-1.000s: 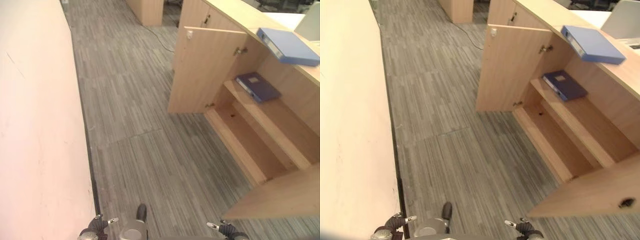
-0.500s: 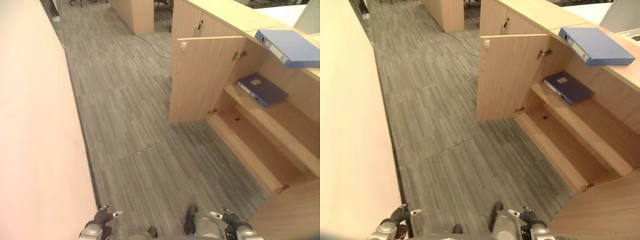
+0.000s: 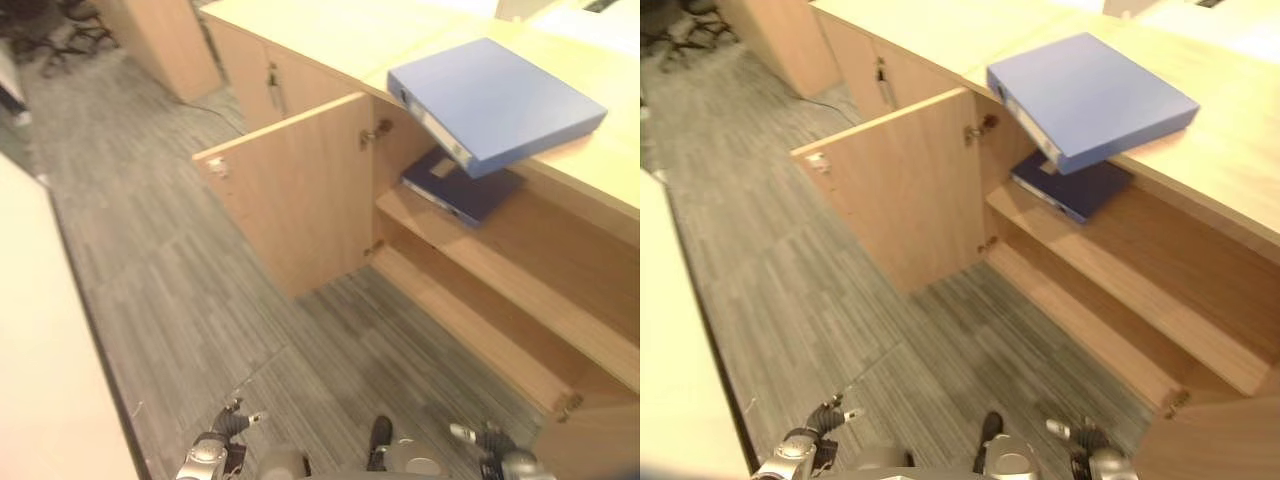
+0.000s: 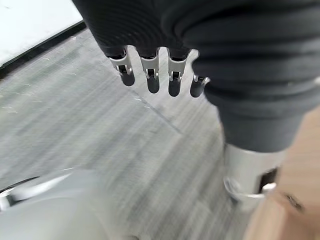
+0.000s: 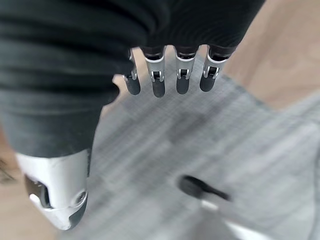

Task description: Put the empty folder in the office cabinet

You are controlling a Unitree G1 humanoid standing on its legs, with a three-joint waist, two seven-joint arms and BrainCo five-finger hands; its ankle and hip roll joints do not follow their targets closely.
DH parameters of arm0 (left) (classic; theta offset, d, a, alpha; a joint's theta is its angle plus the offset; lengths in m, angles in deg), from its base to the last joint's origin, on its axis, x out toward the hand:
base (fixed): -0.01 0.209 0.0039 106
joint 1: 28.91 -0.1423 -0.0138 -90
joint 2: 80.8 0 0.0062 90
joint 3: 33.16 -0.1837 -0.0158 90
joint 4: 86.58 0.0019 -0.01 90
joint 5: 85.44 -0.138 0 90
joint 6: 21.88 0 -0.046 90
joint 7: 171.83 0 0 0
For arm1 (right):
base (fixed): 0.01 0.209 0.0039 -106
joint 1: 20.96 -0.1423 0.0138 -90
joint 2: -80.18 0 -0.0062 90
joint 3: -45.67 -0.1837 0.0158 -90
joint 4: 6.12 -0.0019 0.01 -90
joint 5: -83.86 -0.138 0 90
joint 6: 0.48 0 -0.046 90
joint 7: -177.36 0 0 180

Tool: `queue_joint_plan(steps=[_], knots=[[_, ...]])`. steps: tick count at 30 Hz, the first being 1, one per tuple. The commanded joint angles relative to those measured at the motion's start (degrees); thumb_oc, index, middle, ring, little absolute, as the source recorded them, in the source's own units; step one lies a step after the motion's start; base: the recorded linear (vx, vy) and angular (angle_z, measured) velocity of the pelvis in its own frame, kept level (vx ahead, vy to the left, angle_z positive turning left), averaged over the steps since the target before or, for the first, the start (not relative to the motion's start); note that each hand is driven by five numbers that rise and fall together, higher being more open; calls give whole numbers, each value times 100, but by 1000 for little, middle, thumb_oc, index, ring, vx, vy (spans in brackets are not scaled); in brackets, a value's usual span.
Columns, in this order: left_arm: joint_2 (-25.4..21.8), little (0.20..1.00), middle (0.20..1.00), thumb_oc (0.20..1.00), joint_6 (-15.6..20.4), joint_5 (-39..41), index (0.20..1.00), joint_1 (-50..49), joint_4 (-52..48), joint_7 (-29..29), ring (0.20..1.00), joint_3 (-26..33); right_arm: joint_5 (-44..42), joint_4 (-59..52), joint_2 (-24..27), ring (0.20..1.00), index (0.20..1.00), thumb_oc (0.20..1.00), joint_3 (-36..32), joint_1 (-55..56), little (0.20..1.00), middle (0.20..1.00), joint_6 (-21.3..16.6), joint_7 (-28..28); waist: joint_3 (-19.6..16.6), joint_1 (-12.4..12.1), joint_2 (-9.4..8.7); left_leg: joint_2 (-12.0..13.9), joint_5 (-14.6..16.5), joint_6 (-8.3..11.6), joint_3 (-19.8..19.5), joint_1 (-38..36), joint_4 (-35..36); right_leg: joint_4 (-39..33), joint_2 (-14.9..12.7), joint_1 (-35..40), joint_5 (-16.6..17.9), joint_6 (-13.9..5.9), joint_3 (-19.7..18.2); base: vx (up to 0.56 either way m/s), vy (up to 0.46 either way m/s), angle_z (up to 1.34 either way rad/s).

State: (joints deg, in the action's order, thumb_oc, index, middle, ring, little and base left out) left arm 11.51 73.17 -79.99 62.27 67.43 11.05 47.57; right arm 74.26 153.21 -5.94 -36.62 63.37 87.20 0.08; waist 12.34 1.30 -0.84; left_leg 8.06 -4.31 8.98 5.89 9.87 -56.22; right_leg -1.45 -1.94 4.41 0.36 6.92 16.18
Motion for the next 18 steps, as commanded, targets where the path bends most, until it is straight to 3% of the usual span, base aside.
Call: queue_joint_plan(steps=[1, 4, 6, 7, 9, 11, 13, 16, 18], knots=[[-188, 1000, 1000, 1000, 170, 80, 1000, 136, -78, 52, 1000, -102, -235, -243, 204, 1000, 1000, 1000, 52, 177, 1000, 1000, -101, 90, 122, -99, 205, 196, 315, -102, -246, -1105, 3504, -238, -439, 11, -67, -1173, -112, 573, 191, -123], [-133, 1000, 1000, 1000, 199, 109, 1000, 108, 1, 81, 1000, -167, -248, -265, 206, 1000, 1000, 1000, 165, 139, 1000, 1000, -129, 74, 112, -278, 291, -90, 544, -163, -1131, -1015, 4548, -307, -320, 212, -199, -1249, -665, 361, 114, -133], [-100, 1000, 1000, 1000, 208, 132, 1000, 93, 107, 81, 1000, -163, -127, -283, 182, 1000, 1000, 1000, 311, 99, 1000, 1000, -131, 52, 135, -447, 396, -317, 269, -192, -1908, -709, 5133, -310, -113, 371, -330, -1233, -1247, 325, 60, -124], [-100, 1000, 1000, 1000, 208, 132, 1000, 94, 108, 81, 1000, -163, -127, -283, 182, 1000, 1000, 1000, 310, 99, 1000, 1000, -131, 52, 141, -452, 396, -316, 269, -192, -1902, -718, 5136, -310, -113, 377, -330, -1233, -1252, 228, 43, -138], [-98, 1000, 1000, 1000, 206, 99, 1000, 79, 161, 78, 1000, -158, -24, -278, 153, 1000, 1000, 1000, 426, 85, 1000, 1000, -118, 24, 187, -548, 458, -481, 130, -215, -2191, -601, 5263, -274, 14, 428, -382, -1189, -1612, 124, 55, -154], [-77, 1000, 1000, 1000, 188, 79, 1000, 30, 202, 56, 1000, -139, 99, -279, 120, 1000, 1000, 1000, 512, 109, 1000, 1000, -98, -8, 205, -604, 504, -659, 107, -231, -2308, -579, 5256, -168, 115, 460, -469, -1143, -1961, 162, 124, -132], [-57, 1000, 1000, 1000, 185, 65, 1000, 24, 230, 54, 1000, -138, 134, -275, 103, 1000, 1000, 1000, 524, 139, 1000, 1000, -91, -11, 208, -614, 510, -651, 105, -227, -2239, -620, 5259, -149, 100, 502, -502, -1147, -2033, 124, 114, -136], [-101, 1000, 1000, 1000, 121, -77, 1000, -60, 295, 40, 1000, -162, 201, -207, 35, 1000, 1000, 1000, 502, 270, 1000, 1000, -39, -46, 75, -518, 461, -526, 220, -303, -1799, -1012, 5480, -114, -23, 568, -507, -1241, -2232, 133, 146, -76], [-115, 1000, 1000, 1000, 113, -98, 1000, -62, 303, 40, 1000, -175, 179, -199, 14, 1000, 1000, 1000, 495, 285, 1000, 1000, -34, -52, 51, -489, 440, -515, 250, -339, -1705, -1081, 5533, -87, -63, 547, -507, -1265, -2274, 58, 110, -56]])
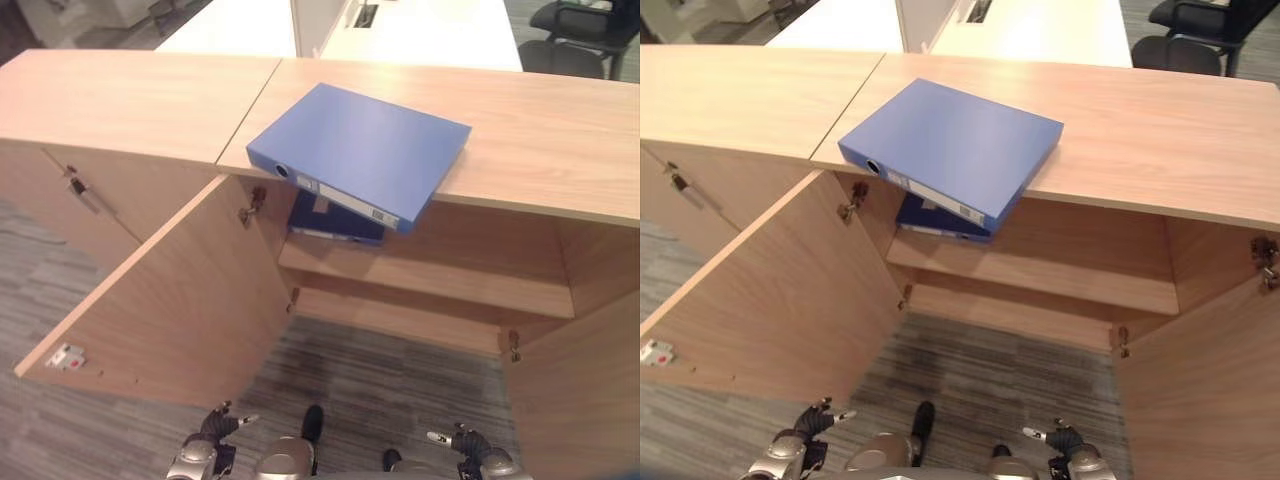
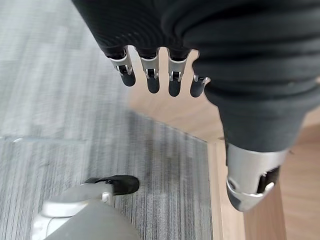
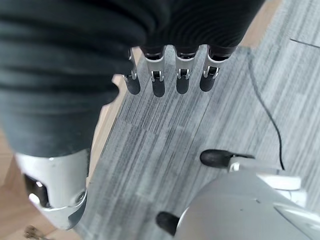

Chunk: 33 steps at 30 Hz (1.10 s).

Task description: Put the empty folder in the office cabinet

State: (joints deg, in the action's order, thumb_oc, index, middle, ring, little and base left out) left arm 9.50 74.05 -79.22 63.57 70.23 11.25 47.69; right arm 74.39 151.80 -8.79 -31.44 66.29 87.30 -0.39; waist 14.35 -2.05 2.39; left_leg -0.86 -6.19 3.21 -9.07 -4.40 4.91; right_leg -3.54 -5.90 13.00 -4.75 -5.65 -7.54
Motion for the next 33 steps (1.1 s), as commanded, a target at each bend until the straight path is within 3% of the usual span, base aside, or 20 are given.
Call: queue_joint_plan(steps=[1, 11, 14, 16, 17, 18, 20, 21, 22, 24, 26, 27, 33], knots=[[76, 1000, 1000, 1000, 23, -188, 1000, -192, 18, 19, 1000, -191, 164, -51, 288, 1000, 1000, 1000, -27, 10, 1000, 1000, -39, -21, -176, -129, 107, 370, 466, 203, -142, 289, -531, 130, 301, -334, 18, -36, 65, 49, 132, -24], [-19, 1000, 1000, 1000, 14, -281, 1000, -181, -80, -8, 1000, -234, 194, -99, 181, 1000, 1000, 1000, -46, 51, 1000, 1000, 21, -65, -377, 23, 38, 306, 710, -74, 394, -61, -235, 266, -18, -583, 111, -334, -136, 21, 128, -26], [-57, 1000, 1000, 1000, 6, -286, 1000, -153, -113, -26, 1000, -243, 163, -172, 114, 1000, 1000, 1000, -55, 18, 1000, 1000, -4, -48, -335, 13, 39, 317, 724, -151, 534, -97, -160, 823, 45, -915, 79, -388, 42, -69, 84, -33], [-82, 1000, 1000, 1000, -1, -259, 1000, -88, -139, -12, 1000, -244, 103, -238, 62, 1000, 1000, 1000, -88, -62, 1000, 1000, -15, -29, -216, -26, 80, 362, 726, -172, 671, -119, -99, 1435, -4, -1306, 37, -531, 538, -115, 33, -66], [-100, 1000, 1000, 1000, -14, -241, 1000, -100, -137, -9, 1000, -184, 67, -263, 19, 1000, 1000, 1000, -168, -49, 1000, 1000, -25, -15, -226, -131, 90, 403, 786, -116, 889, -181, -37, 1643, -485, -1366, 126, -681, 1534, -48, -53, -105], [-113, 1000, 1000, 1000, -17, -233, 1000, -111, -120, -5, 1000, -142, 61, -262, -3, 1000, 1000, 1000, -182, -33, 1000, 1000, -26, -19, -236, -110, 64, 413, 813, -92, 920, -237, -18, 1671, -645, -1348, 191, -701, 1766, -4, -70, -118], [-124, 1000, 1000, 1000, -14, -219, 1000, -122, -79, -2, 1000, -101, 76, -257, -20, 1000, 1000, 1000, -196, -18, 1000, 1000, -28, -18, -232, -105, 44, 448, 821, -76, 935, -284, -18, 1633, -730, -1356, 267, -707, 1774, 40, -110, -48], [-173, 1000, 1000, 1000, -3, -185, 1000, -101, -13, -3, 1000, -68, 125, -206, 11, 1000, 1000, 1000, -208, -13, 1000, 1000, -10, -12, -191, -63, 17, 505, 795, -32, 908, -266, -48, 1437, -742, -1502, 408, -701, 1461, 61, -178, -5], [-181, 1000, 1000, 1000, 5, -204, 1000, -99, 33, -7, 1000, -60, 149, -165, 15, 1000, 1000, 1000, -214, 8, 1000, 1000, 15, -19, -226, -79, -35, 493, 810, -7, 910, -264, -46, 1155, -782, -1413, 437, -683, 1411, 65, -185, -14], [-167, 1000, 1000, 1000, 12, -253, 1000, -128, 146, 1, 1000, -31, 221, -75, 49, 1000, 1000, 1000, -214, 90, 1000, 1000, 35, 8, -352, -117, -118, 499, 822, 57, 960, -280, -28, 663, -868, -1189, 573, -665, 1564, 107, -187, -7], [-152, 1000, 1000, 1000, 19, -246, 1000, -131, 201, 12, 1000, -17, 251, -49, 79, 1000, 1000, 1000, -214, 106, 1000, 1000, 34, 2, -389, -110, -128, 558, 808, 113, 980, -263, -35, 468, -844, -1100, 639, -659, 1631, 91, -192, 10], [-116, 1000, 1000, 1000, 9, -198, 1000, -138, 265, 19, 1000, 33, 301, -12, 115, 1000, 1000, 1000, -191, 157, 1000, 1000, 38, 2, -424, -127, -157, 708, 768, 228, 962, -226, -73, 204, -749, -966, 650, -625, 1632, 61, -160, 11], [-44, 1000, 1000, 1000, -14, -170, 1000, -140, 330, 13, 1000, 41, 304, 68, 231, 1000, 1000, 1000, -183, 193, 1000, 1000, 30, 1, -422, -99, -162, 1052, 700, 447, 841, -257, -195, 110, -475, -716, 489, -465, 1699, 75, -198, -2]])
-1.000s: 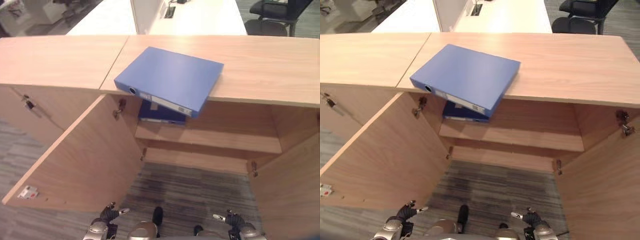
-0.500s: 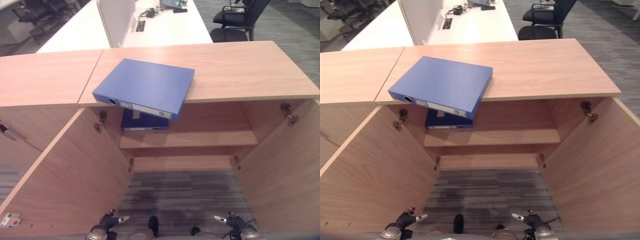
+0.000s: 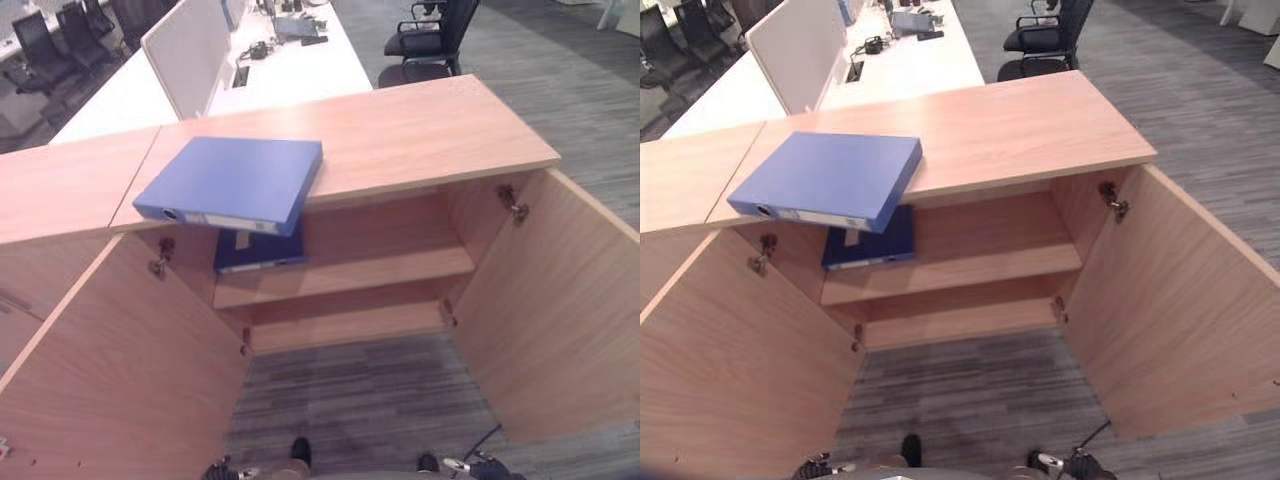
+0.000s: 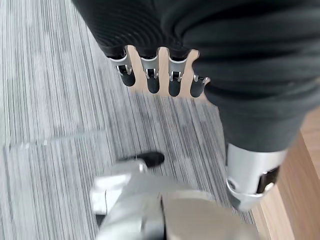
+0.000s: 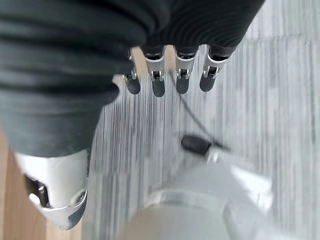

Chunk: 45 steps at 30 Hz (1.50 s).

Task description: Put the empty folder in the office cabinet

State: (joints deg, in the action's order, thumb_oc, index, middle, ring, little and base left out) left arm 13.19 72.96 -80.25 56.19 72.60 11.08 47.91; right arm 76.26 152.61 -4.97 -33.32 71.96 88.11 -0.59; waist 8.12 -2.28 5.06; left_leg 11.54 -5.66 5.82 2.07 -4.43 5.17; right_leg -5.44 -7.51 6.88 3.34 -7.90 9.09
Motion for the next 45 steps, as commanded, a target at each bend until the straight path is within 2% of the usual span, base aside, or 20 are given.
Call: queue_joint_plan(steps=[1, 3, 6, 7, 9, 10, 13, 16, 21, 22, 24, 25, 26, 30, 32, 34, 35, 36, 41, 45], knots=[[-396, 1000, 1000, 1000, 86, -53, 1000, 605, 56, 17, 1000, -20, 25, -4, -123, 1000, 1000, 1000, -40, -361, 1000, 1000, -69, 26, 229, -47, -417, -73, 651, 260, -328, -179, -411, 317, -210, -46, -425, -154, 46, 57, -231, 16], [-394, 1000, 1000, 1000, 86, -3, 1000, 630, 28, 8, 1000, -47, -94, 20, -90, 1000, 1000, 1000, -85, -364, 1000, 1000, -90, 29, 294, -29, -413, -4, 628, 326, -420, -57, -690, 348, -96, -7, -542, -40, 53, 23, -155, 14], [-390, 1000, 1000, 1000, 81, 36, 1000, 654, 7, 4, 1000, -57, -129, 30, -66, 1000, 1000, 1000, -109, -364, 1000, 1000, -97, 28, 353, -19, -433, -22, 610, 364, -489, 93, -942, 340, -80, 47, -570, 0, 94, -32, -107, 15], [-360, 1000, 1000, 1000, 72, 133, 1000, 739, -37, 31, 1000, -71, -183, 62, -16, 1000, 1000, 1000, -136, -381, 1000, 1000, -91, 65, 505, -18, -545, -167, 517, 375, -417, 474, -1540, 291, -95, 153, -616, 101, 251, -38, -132, 38], [-355, 1000, 1000, 1000, 71, 142, 1000, 743, -55, 31, 1000, -69, -181, 80, -19, 1000, 1000, 1000, -127, -376, 1000, 1000, -81, 60, 511, -20, -570, -230, 585, 334, -366, 499, -1528, 275, -97, 183, -623, 108, 274, -4, -82, 59], [-330, 1000, 1000, 1000, 74, 118, 1000, 758, -69, 18, 1000, -101, -194, 128, -4, 1000, 1000, 1000, -149, -351, 1000, 1000, -76, 61, 491, -38, -591, -402, 654, 189, -178, 573, -1355, 258, -88, 226, -603, 103, 327, 16, -3, 46], [-354, 1000, 1000, 1000, 45, 30, 1000, 756, -117, 7, 1000, -140, -225, 151, -37, 1000, 1000, 1000, -193, -372, 1000, 1000, -40, 80, 398, 5, -639, -351, 614, 80, 463, 636, -1245, 272, -102, 172, -604, 70, 374, 12, 50, 24], [-397, 1000, 1000, 1000, 19, -46, 1000, 714, -104, -6, 1000, -137, -227, 182, -88, 1000, 1000, 1000, -182, -363, 1000, 1000, -18, 63, 341, -22, -683, -400, 667, 28, 480, 611, -1237, 356, -109, 165, -620, 74, 365, 60, 66, 7], [-525, 1000, 1000, 1000, -8, -129, 1000, 696, -3, 11, 1000, -30, -122, 153, -276, 1000, 1000, 1000, -120, -418, 1000, 1000, 26, 4, 222, -128, -756, -606, 789, -249, 503, 360, -856, 1010, -357, -43, -701, -142, 360, 65, 167, 15], [-525, 1000, 1000, 1000, -8, -129, 1000, 696, -4, 11, 1000, -30, -122, 153, -276, 1000, 1000, 1000, -120, -418, 1000, 1000, 26, 4, 221, -129, -757, -606, 788, -249, 505, 360, -854, 1013, -358, -46, -702, -142, 358, 41, 168, 4], [-571, 1000, 1000, 1000, -14, -133, 1000, 689, -13, 4, 1000, 12, -93, 113, -328, 1000, 1000, 1000, -106, -458, 1000, 1000, 33, -10, 225, -155, -728, -684, 789, -343, 525, 244, -653, 1428, -440, -259, -689, -299, 307, 18, 146, 4], [-596, 1000, 1000, 1000, -18, -137, 1000, 679, -24, -2, 1000, 26, -101, 92, -347, 1000, 1000, 1000, -111, -464, 1000, 1000, 36, -21, 246, -167, -718, -720, 797, -391, 528, 187, -592, 1665, -479, -370, -623, -398, 259, -7, 222, 1], [-631, 1000, 1000, 1000, -13, -163, 1000, 653, -45, 15, 1000, 63, -122, 56, -343, 1000, 1000, 1000, -143, -496, 1000, 1000, 39, -19, 336, -172, -673, -762, 812, -474, 598, 62, -514, 2171, -605, -594, -287, -586, 244, -11, 219, 3], [-658, 1000, 1000, 1000, -18, -210, 1000, 600, -24, -4, 1000, 78, -139, 24, -412, 1000, 1000, 1000, -179, -495, 1000, 1000, 30, -27, 412, -143, -522, -813, 818, -574, 542, -221, -275, 2862, -596, -896, -133, -668, 289, 47, 130, 4], [-663, 1000, 1000, 1000, -13, -223, 1000, 585, -16, -12, 1000, 77, -135, 22, -421, 1000, 1000, 1000, -169, -471, 1000, 1000, 27, -21, 424, -116, -521, -867, 828, -573, 490, -328, -179, 2739, -542, -910, -237, -611, 272, 96, 63, 8], [-698, 1000, 1000, 1000, -1, -272, 1000, 591, 22, -15, 1000, 66, -133, 36, -417, 1000, 1000, 1000, -145, -421, 1000, 1000, 23, -29, 416, -81, -542, -955, 863, -556, 409, -391, -119, 2160, -425, -814, -449, -429, 282, 99, -14, 17], [-718, 1000, 1000, 1000, 4, -265, 1000, 615, 61, -10, 1000, 67, -126, 46, -408, 1000, 1000, 1000, -128, -423, 1000, 1000, 20, -20, 438, -59, -566, -984, 876, -525, 376, -409, -108, 1735, -393, -867, -409, -345, 271, 111, -73, 21], [-723, 1000, 1000, 1000, 0, -235, 1000, 626, 91, -13, 1000, 82, -105, 87, -391, 1000, 1000, 1000, -105, -452, 1000, 1000, 33, -23, 444, -32, -585, -985, 868, -490, 313, -389, -115, 1264, -387, -871, -301, -347, 161, 76, -68, 14], [-682, 1000, 1000, 1000, 30, -247, 1000, 608, 115, -7, 1000, 94, 65, 165, -334, 1000, 1000, 1000, -36, -370, 1000, 1000, 34, -4, 349, -11, -601, -1003, 881, -459, 263, -393, -92, 879, -346, -722, -150, -311, -7, 64, -65, 27], [-598, 1000, 1000, 1000, 31, -296, 1000, 582, 134, -6, 1000, 43, 84, 202, -241, 1000, 1000, 1000, -54, -333, 1000, 1000, 43, 31, 240, -21, -597, -952, 875, -363, 330, -417, -54, 359, -319, -392, -59, -282, 176, 41, -64, -2]])
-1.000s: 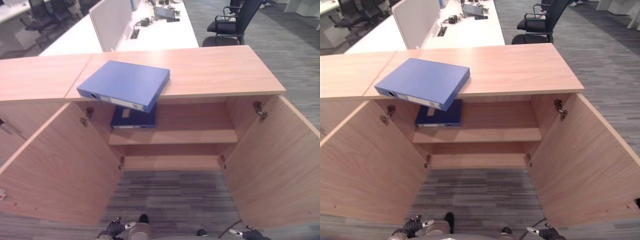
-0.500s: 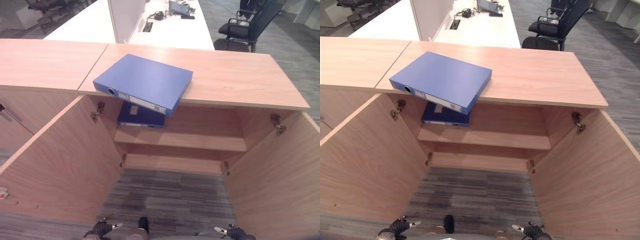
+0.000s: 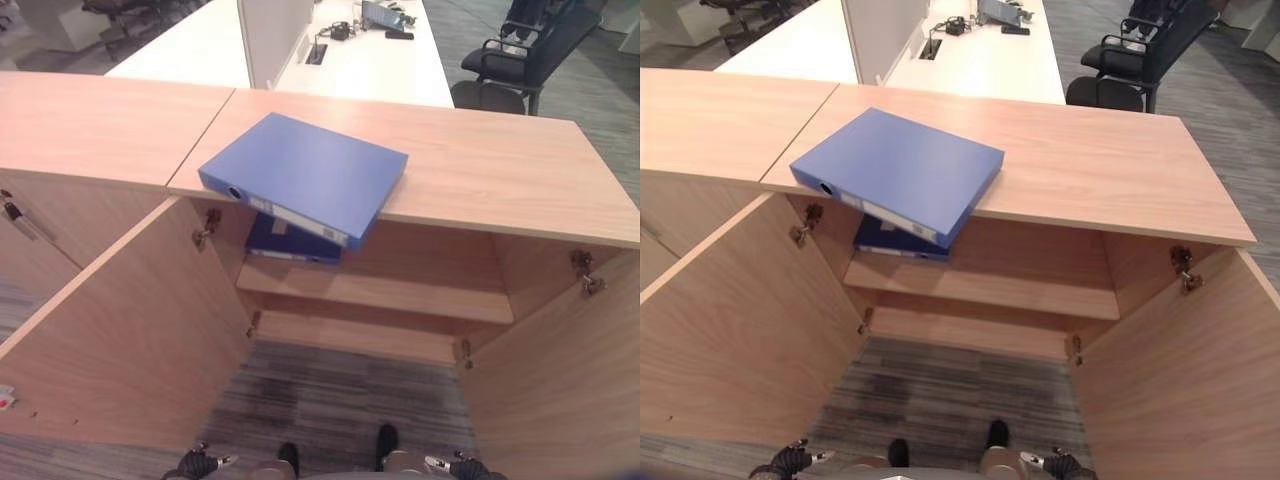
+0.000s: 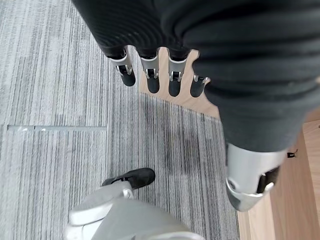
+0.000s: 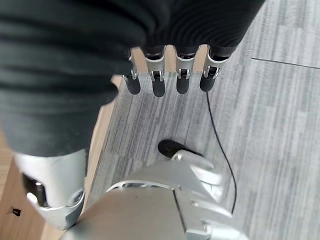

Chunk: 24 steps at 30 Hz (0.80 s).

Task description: Put the empty folder in the office cabinet

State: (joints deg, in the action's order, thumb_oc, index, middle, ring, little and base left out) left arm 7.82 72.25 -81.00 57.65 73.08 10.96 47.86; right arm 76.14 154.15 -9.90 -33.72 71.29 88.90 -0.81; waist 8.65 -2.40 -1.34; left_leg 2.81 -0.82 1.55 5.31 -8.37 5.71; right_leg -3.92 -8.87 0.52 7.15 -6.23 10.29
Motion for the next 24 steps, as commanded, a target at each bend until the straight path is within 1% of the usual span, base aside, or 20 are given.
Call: queue_joint_plan(steps=[1, 7, 12, 13, 16, 18, 19, 20, 22, 23, 24], knots=[[-47, 1000, 1000, 1000, 104, -214, 1000, 424, 75, 6, 1000, 57, 81, 54, 266, 1000, 1000, 1000, -29, -246, 1000, 1000, -42, 53, 156, 2, 53, -56, 382, 93, 6, -40, -91, 103, -155, 326, -437, -443, 78, 59, -79, -10], [41, 1000, 1000, 1000, 101, -197, 1000, 398, 9, 26, 1000, 34, 51, 137, 329, 1000, 1000, 1000, -81, -167, 1000, 1000, -47, 68, 74, 60, 88, 79, 377, 233, -22, -138, -71, -95, -58, 576, -524, -400, 139, 51, -79, 1], [66, 1000, 1000, 1000, 89, -190, 1000, 392, 4, 28, 1000, 6, 8, 144, 333, 1000, 1000, 1000, -77, -156, 1000, 1000, -65, 55, 79, 94, 141, 198, 346, 316, -41, -204, -71, -108, 48, 666, -635, -313, 156, 32, -99, 3], [84, 1000, 1000, 1000, 84, -178, 1000, 377, 29, 24, 1000, 6, 2, 152, 324, 1000, 1000, 1000, -54, -162, 1000, 1000, -76, 48, 77, 99, 173, 273, 312, 365, -43, -222, -71, -108, 116, 688, -694, -274, 176, 24, -115, 5], [93, 1000, 1000, 1000, 88, -157, 1000, 385, 34, 21, 1000, 2, 7, 152, 321, 1000, 1000, 1000, -25, -174, 1000, 1000, -82, 41, 87, 100, 192, 327, 295, 401, -57, -223, -101, -108, 163, 699, -731, -244, 180, 13, -104, 1], [82, 1000, 1000, 1000, 102, -68, 1000, 449, -22, 35, 1000, -20, -26, 109, 334, 1000, 1000, 1000, 15, -229, 1000, 1000, -105, 47, 207, 73, 190, 437, 241, 478, -175, -13, -432, -98, 232, 686, -798, -165, 165, -59, -86, 1], [81, 1000, 1000, 1000, 101, -67, 1000, 453, -21, 35, 1000, -20, -26, 111, 333, 1000, 1000, 1000, 14, -233, 1000, 1000, -105, 47, 203, 83, 188, 437, 254, 480, -187, 15, -463, -97, 231, 679, -798, -163, 175, -74, -56, 6], [78, 1000, 1000, 1000, 110, -44, 1000, 476, -54, 27, 1000, -33, -31, 93, 335, 1000, 1000, 1000, 38, -245, 1000, 1000, -102, 37, 240, 73, 158, 447, 289, 503, -252, 157, -644, -92, 231, 665, -803, -123, 180, -46, -57, 8], [58, 1000, 1000, 1000, 138, 33, 1000, 508, -132, 26, 1000, -35, -55, 37, 369, 1000, 1000, 1000, 51, -251, 1000, 1000, -132, 43, 294, 54, 102, 405, 371, 564, -347, 380, -1095, -102, 244, 686, -837, -52, 203, -49, -68, 14], [58, 1000, 1000, 1000, 146, 99, 1000, 542, -174, 47, 1000, -25, -94, 25, 398, 1000, 1000, 1000, 35, -274, 1000, 1000, -131, 52, 353, 32, 79, 362, 348, 595, -419, 509, -1266, -108, 238, 707, -873, -38, 207, -48, -18, 15], [68, 1000, 1000, 1000, 153, 142, 1000, 591, -204, 56, 1000, -30, -118, 19, 431, 1000, 1000, 1000, 15, -294, 1000, 1000, -140, 71, 397, 19, 81, 326, 313, 586, -475, 627, -1250, -108, 226, 707, -890, -53, 228, -43, 21, 14]])
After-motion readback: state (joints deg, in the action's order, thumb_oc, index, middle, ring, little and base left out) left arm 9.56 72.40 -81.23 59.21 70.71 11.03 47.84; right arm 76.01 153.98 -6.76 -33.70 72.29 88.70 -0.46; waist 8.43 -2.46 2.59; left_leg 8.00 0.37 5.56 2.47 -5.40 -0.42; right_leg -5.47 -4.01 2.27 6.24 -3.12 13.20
